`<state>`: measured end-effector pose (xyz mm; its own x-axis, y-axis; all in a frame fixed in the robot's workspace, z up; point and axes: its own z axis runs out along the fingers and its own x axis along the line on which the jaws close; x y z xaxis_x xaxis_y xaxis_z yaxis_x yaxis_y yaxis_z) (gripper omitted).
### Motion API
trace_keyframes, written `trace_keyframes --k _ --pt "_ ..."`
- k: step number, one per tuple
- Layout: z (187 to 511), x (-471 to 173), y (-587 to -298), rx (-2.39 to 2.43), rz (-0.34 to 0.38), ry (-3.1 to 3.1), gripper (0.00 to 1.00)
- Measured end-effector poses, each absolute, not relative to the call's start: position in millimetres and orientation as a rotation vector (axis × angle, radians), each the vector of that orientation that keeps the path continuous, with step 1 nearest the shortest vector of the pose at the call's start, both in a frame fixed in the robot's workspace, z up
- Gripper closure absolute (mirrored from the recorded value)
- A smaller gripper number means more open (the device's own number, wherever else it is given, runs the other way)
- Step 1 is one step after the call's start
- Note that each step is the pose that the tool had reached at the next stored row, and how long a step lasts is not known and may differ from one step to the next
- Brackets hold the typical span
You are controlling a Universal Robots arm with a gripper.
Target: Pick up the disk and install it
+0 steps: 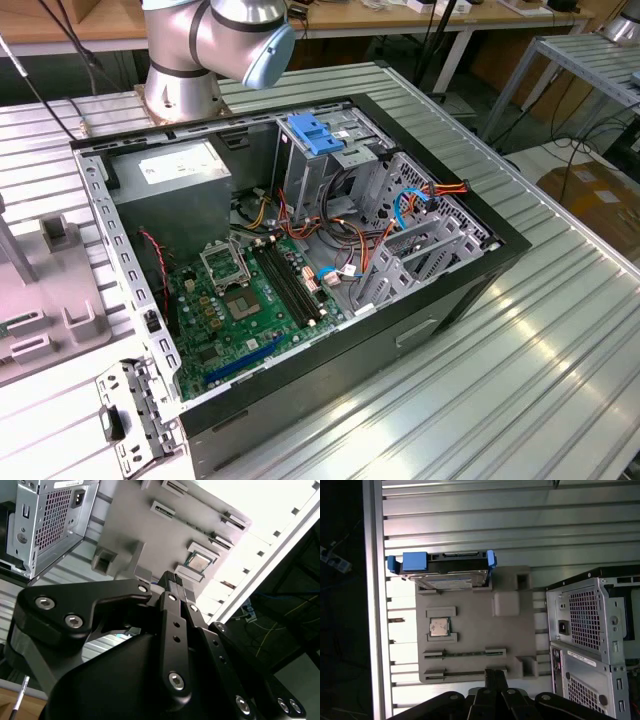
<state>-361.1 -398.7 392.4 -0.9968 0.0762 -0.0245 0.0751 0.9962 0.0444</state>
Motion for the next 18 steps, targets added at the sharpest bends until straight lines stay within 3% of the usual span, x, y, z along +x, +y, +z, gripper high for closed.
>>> trace_keyframes --k 18 --pt "391 -374 -396 0.118 0.068 3.112 0.89"
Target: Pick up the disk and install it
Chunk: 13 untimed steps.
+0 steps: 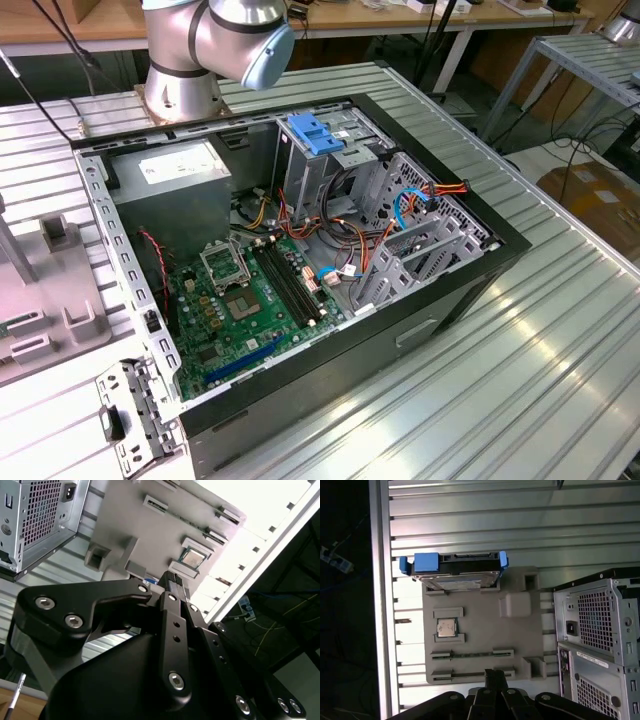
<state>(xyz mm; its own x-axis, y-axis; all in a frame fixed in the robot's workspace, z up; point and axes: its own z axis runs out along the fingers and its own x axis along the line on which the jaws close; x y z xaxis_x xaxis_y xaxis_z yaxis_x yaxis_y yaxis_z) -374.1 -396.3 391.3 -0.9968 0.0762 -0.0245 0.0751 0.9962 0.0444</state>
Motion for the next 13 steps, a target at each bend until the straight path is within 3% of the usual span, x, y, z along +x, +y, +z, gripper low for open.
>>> trace_keyframes --k 13 --pt "390 -377 -385 0.118 0.068 3.112 0.89"
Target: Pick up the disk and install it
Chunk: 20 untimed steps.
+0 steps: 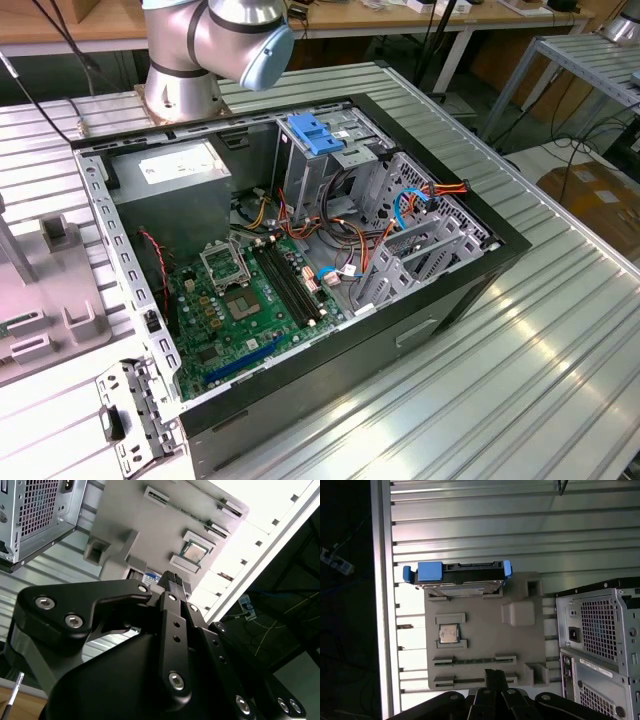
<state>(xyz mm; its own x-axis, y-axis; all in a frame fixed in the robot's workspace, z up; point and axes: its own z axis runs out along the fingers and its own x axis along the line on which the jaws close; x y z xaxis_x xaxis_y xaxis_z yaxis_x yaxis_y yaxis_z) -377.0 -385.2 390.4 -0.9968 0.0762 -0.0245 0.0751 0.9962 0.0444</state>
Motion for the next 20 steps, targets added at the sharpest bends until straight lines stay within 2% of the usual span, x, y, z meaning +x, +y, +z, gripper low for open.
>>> trace_keyframes --k 20 --pt "388 -379 -363 0.118 0.068 3.113 0.89"
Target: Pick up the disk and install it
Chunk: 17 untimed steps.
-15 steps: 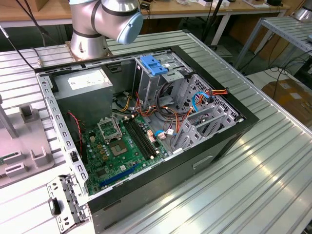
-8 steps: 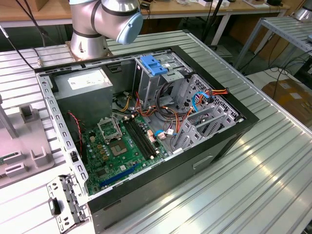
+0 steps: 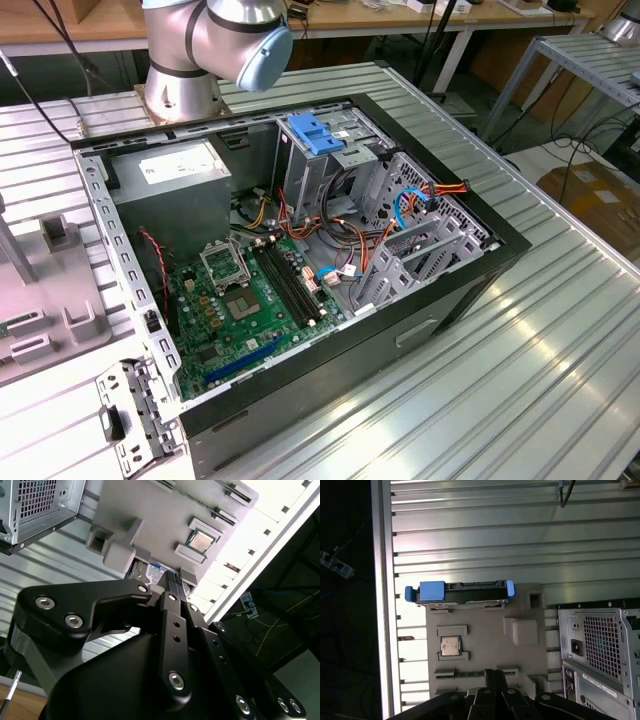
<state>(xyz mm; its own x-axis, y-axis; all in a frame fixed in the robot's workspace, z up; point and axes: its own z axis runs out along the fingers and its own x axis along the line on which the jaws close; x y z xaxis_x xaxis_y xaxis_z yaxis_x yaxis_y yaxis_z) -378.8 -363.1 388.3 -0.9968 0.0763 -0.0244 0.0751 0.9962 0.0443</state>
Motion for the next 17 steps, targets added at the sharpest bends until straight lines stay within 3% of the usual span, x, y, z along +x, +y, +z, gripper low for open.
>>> trace_keyframes --k 17 --pt "387 -384 -347 0.118 0.068 3.113 0.89"
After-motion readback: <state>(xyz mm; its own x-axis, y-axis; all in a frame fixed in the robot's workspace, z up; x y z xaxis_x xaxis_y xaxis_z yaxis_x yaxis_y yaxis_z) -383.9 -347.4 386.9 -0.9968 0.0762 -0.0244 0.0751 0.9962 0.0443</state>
